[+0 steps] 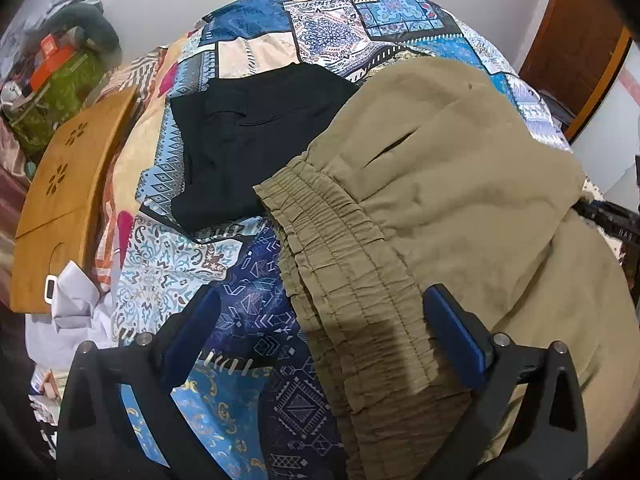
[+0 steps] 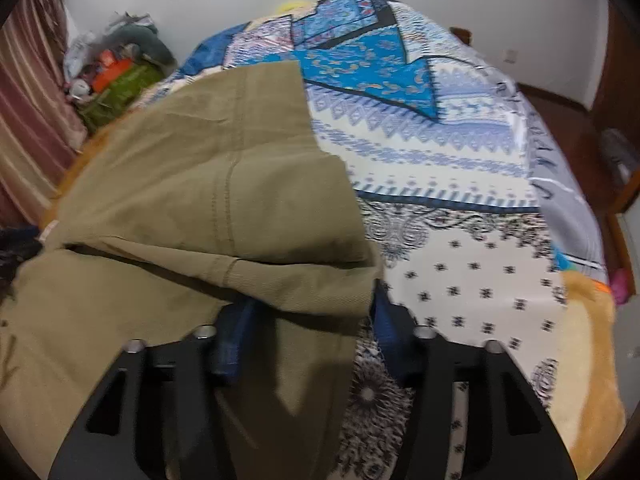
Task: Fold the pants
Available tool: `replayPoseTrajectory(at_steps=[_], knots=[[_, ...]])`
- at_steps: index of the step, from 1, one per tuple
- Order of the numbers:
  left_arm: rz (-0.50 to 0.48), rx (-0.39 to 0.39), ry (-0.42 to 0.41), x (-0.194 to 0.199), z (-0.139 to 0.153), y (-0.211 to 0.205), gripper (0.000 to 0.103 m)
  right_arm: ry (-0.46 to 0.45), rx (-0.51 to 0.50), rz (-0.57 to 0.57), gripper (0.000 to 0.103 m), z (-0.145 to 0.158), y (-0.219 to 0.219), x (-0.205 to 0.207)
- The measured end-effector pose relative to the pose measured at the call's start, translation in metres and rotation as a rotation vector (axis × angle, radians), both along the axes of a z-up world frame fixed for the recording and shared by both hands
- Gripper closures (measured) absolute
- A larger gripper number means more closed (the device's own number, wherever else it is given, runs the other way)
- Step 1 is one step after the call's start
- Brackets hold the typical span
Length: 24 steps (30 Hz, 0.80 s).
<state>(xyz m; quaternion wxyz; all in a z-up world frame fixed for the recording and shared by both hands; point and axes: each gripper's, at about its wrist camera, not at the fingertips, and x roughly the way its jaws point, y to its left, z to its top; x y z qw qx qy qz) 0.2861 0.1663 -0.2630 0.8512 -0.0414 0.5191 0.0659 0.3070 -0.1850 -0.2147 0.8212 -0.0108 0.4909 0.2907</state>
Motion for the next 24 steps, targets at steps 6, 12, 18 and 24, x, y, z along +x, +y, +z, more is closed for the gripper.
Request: replayPoseTrajectory(at_steps=[6, 12, 18, 24], knots=[[0.012, 0.105, -0.020, -0.002, 0.001, -0.003, 0.000, 0.023, -0.045, -0.010, 0.087, -0.009, 0.004, 0.003], [0.066, 0.101, 0.010, -0.007, -0.005, 0.016, 0.014, 0.025, -0.098, 0.004, 0.091, -0.001, 0.003, 0.005], [0.023, 0.089, -0.022, -0.013, 0.014, 0.007, 0.014, -0.034, -0.079, -0.003, 0.088, 0.032, -0.010, 0.000], [-0.010, -0.013, -0.066, 0.005, 0.031, -0.004, 0.003, -0.119, -0.007, -0.032, 0.053, 0.064, -0.014, 0.001]])
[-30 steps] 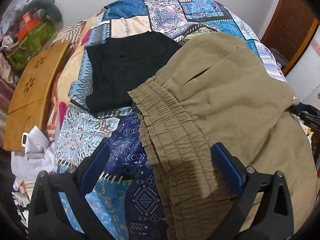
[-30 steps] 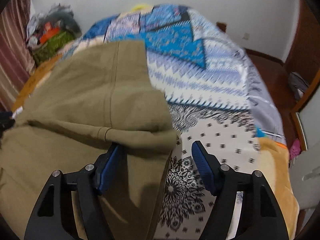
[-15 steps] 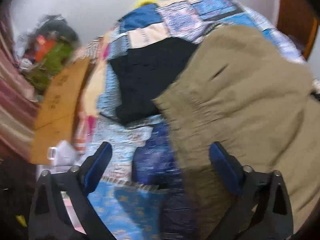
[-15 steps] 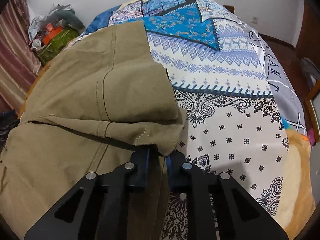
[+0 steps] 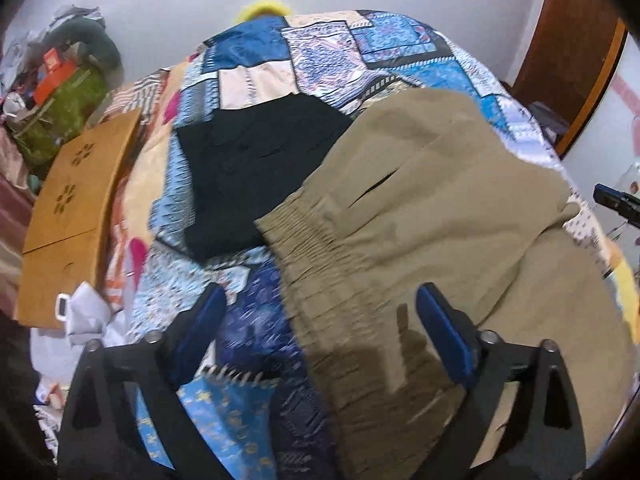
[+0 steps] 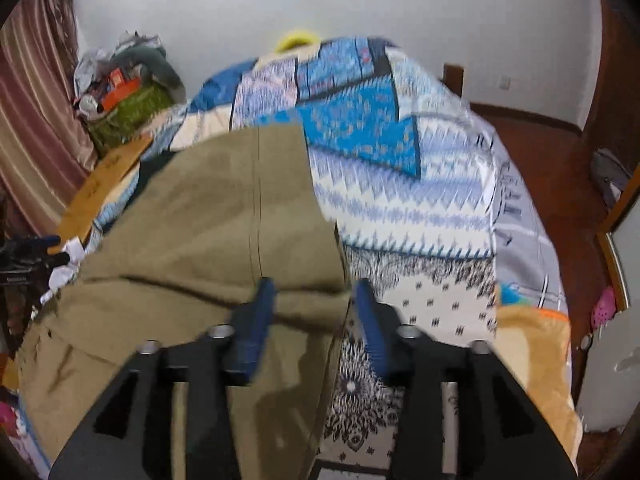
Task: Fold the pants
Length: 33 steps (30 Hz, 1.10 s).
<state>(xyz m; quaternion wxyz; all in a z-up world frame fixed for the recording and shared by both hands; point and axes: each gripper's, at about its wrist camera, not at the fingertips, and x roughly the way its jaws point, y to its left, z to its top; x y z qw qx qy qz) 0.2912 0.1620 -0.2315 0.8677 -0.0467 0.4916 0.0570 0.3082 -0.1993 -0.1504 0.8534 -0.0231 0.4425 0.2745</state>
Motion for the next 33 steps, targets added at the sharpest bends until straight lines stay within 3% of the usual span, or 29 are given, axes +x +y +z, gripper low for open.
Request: replayPoseTrajectory(at_steps=[2, 4, 7, 10, 12, 13, 15, 17, 20, 28, 33], knots=[[-0.008, -0.019, 0.008, 0.011, -0.004, 0.000, 0.001, -0.022, -0.006, -0.015, 0.037, 0.000, 0.006, 0.005], [-0.007, -0.024, 0.052, 0.026, -0.017, 0.006, 0.001, -0.018, -0.002, -0.031, 0.033, -0.004, 0.010, 0.011], [0.031, -0.102, 0.120, 0.040, -0.039, 0.020, 0.001, 0.045, 0.020, -0.031, 0.033, -0.021, 0.017, 0.029], [0.031, -0.211, 0.151, 0.043, -0.053, 0.026, 0.014, 0.102, 0.033, -0.031, 0.034, -0.036, 0.021, 0.037], [0.014, -0.248, 0.139, 0.041, -0.054, 0.024, 0.024, 0.152, 0.049, -0.027, 0.042, -0.047, 0.023, 0.040], [0.004, -0.257, 0.135, 0.041, -0.053, 0.023, 0.031, 0.179, 0.064, -0.013, 0.052, -0.053, 0.024, 0.042], [-0.012, -0.232, 0.126, 0.039, -0.050, 0.017, 0.033, 0.200, 0.049, 0.002, 0.063, -0.059, 0.028, 0.040], [-0.040, -0.207, 0.122, 0.039, -0.049, 0.013, 0.038, 0.190, -0.024, 0.016, 0.082, -0.064, 0.035, 0.036], [-0.069, -0.178, 0.113, 0.039, -0.045, 0.014, 0.048, 0.171, -0.075, 0.025, 0.086, -0.072, 0.041, 0.032], [-0.101, 0.023, 0.097, 0.045, -0.044, 0.000, 0.048, 0.128, -0.158, 0.036, 0.089, -0.073, 0.051, 0.026], [-0.064, 0.015, 0.110, 0.044, -0.046, 0.005, 0.043, 0.177, -0.191, 0.047, 0.089, -0.073, 0.055, 0.036]])
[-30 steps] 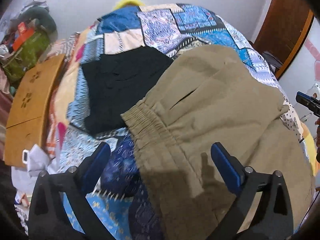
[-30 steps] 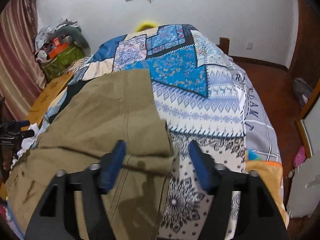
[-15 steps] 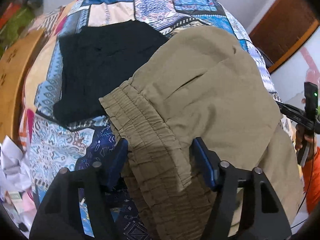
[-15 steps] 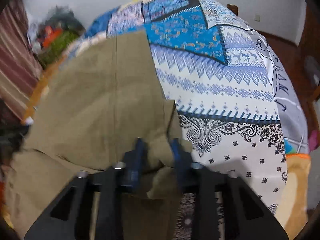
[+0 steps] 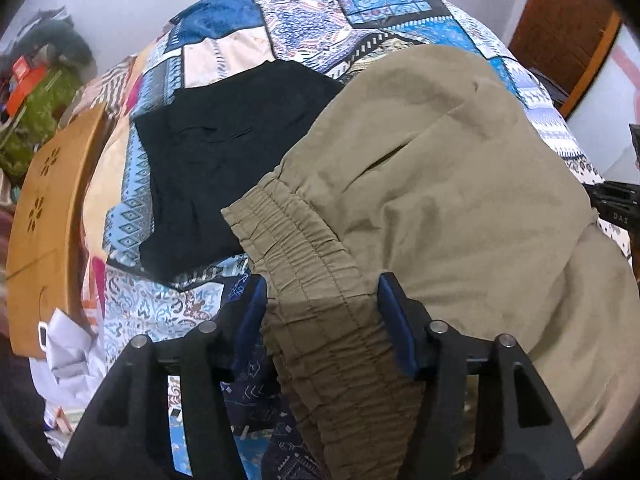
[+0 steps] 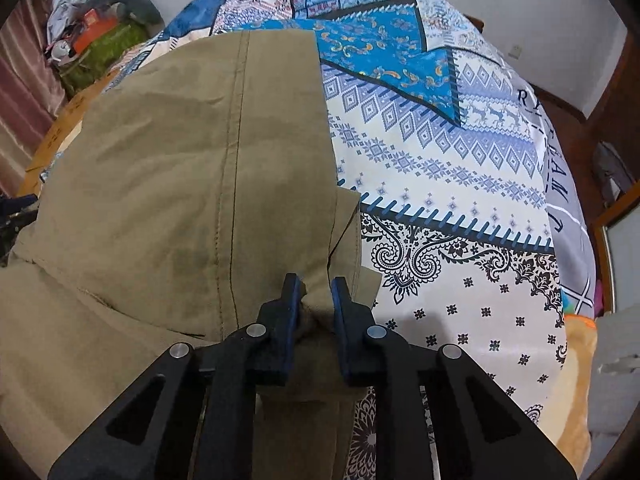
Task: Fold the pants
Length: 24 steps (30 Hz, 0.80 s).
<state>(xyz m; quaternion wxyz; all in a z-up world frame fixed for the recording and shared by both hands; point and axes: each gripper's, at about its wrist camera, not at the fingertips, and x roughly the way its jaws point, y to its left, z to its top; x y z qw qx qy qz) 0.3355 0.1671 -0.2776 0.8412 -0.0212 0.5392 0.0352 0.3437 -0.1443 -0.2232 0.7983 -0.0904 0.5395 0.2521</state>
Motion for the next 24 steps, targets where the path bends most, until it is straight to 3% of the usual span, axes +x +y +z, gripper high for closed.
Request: replayPoseTrajectory(at_steps=[4, 7, 9, 11, 14, 19, 24], knots=[[0.002, 0.032, -0.017, -0.008, 0.011, -0.005, 0.041, 0.036, -0.011, -0.036, 0.086, 0.008, 0.000, 0.005], [-0.012, 0.038, -0.052, -0.014, 0.023, -0.006, 0.032, -0.011, -0.067, -0.025, 0.081, 0.024, 0.007, 0.003], [-0.016, 0.013, -0.086, -0.016, 0.031, -0.003, 0.024, -0.061, -0.054, -0.021, 0.067, 0.042, 0.007, 0.001], [0.006, 0.003, -0.122, -0.015, 0.040, 0.003, 0.016, -0.114, -0.024, -0.031, 0.041, 0.057, 0.005, -0.002], [0.049, 0.006, -0.147, -0.007, 0.045, 0.015, 0.010, -0.220, 0.025, -0.037, 0.028, 0.082, 0.004, -0.006], [0.118, -0.009, -0.137, 0.015, 0.037, 0.039, 0.010, -0.283, 0.056, -0.018, 0.024, 0.099, 0.019, 0.010], [0.202, -0.056, -0.082, 0.042, 0.012, 0.065, 0.010, -0.286, 0.082, -0.027, 0.024, 0.089, 0.038, 0.041]])
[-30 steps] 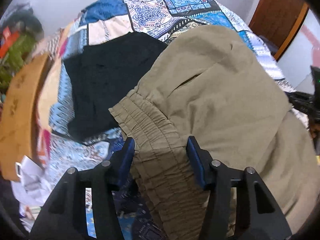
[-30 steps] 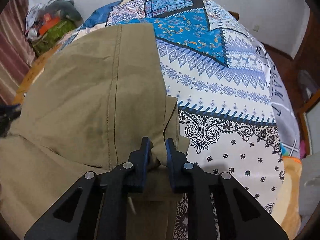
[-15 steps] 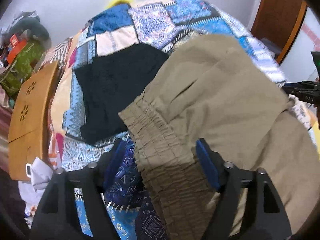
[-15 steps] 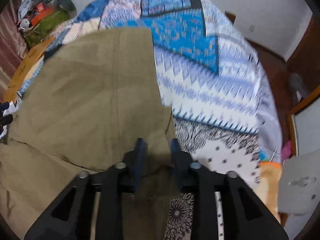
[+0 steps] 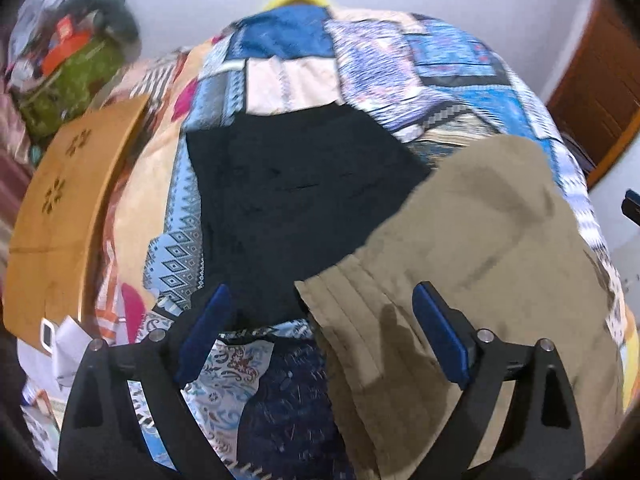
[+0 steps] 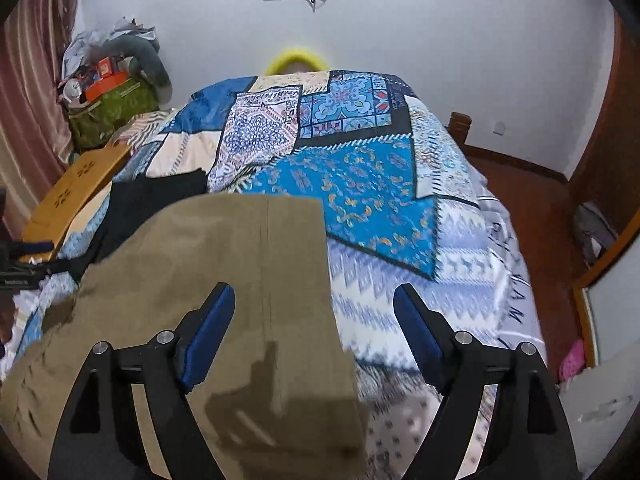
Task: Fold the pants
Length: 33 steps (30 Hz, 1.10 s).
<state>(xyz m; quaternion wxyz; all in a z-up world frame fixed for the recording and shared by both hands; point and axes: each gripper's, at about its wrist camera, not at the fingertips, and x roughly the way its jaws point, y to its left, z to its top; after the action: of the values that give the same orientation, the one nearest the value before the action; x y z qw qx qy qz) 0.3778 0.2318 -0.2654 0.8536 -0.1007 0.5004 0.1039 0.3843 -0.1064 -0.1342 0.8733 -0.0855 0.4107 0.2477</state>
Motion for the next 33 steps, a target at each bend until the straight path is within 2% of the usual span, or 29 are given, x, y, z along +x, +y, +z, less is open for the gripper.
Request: replayPoseTrajectory(at_steps=[5, 7, 10, 12, 13, 15, 16, 19, 21, 23, 25, 27, 30, 33], knots=[[0.019, -0.057, 0.066, 0.019, -0.030, 0.007, 0.010, 0.027, -0.016, -0.035, 0.024, -0.021, 0.017, 0.033], [0.012, -0.078, 0.091, 0.024, -0.042, 0.008, 0.010, 0.057, 0.019, -0.033, 0.024, -0.031, 0.023, 0.052], [-0.001, -0.137, 0.079, 0.027, -0.055, 0.011, 0.010, 0.086, 0.066, -0.052, 0.024, -0.042, 0.028, 0.073], [-0.016, -0.170, 0.078, 0.029, -0.061, 0.010, 0.013, 0.128, 0.104, -0.057, 0.024, -0.051, 0.032, 0.086], [-0.032, -0.191, 0.078, 0.030, -0.064, 0.008, 0.019, 0.139, 0.113, -0.060, 0.025, -0.053, 0.033, 0.089], [-0.054, -0.225, 0.076, 0.032, -0.067, 0.006, 0.030, 0.165, 0.102, -0.057, 0.031, -0.064, 0.042, 0.096], [-0.055, -0.226, 0.071, 0.033, -0.067, 0.005, 0.031, 0.181, 0.087, -0.047, 0.039, -0.070, 0.047, 0.098], [-0.073, -0.199, 0.051, 0.033, -0.065, 0.001, 0.038, 0.172, 0.100, -0.051, 0.043, -0.075, 0.051, 0.097], [-0.078, -0.170, 0.036, 0.031, -0.063, -0.002, 0.043, 0.175, 0.120, -0.057, 0.055, -0.075, 0.051, 0.096], [-0.075, -0.143, 0.021, 0.029, -0.059, -0.004, 0.049, 0.184, 0.134, -0.074, 0.076, -0.074, 0.048, 0.098], [-0.079, -0.095, -0.001, 0.026, -0.052, -0.010, 0.053, 0.187, 0.133, -0.086, 0.090, -0.071, 0.046, 0.098], [-0.094, -0.054, -0.015, 0.024, -0.045, -0.017, 0.061, 0.186, 0.130, -0.096, 0.091, -0.066, 0.045, 0.094], [-0.108, 0.002, -0.031, 0.019, -0.031, -0.022, 0.065, 0.146, 0.130, -0.093, 0.091, -0.053, 0.044, 0.084], [-0.113, 0.023, -0.065, 0.009, -0.006, -0.023, 0.070, 0.099, 0.187, -0.074, 0.091, -0.026, 0.034, 0.068]])
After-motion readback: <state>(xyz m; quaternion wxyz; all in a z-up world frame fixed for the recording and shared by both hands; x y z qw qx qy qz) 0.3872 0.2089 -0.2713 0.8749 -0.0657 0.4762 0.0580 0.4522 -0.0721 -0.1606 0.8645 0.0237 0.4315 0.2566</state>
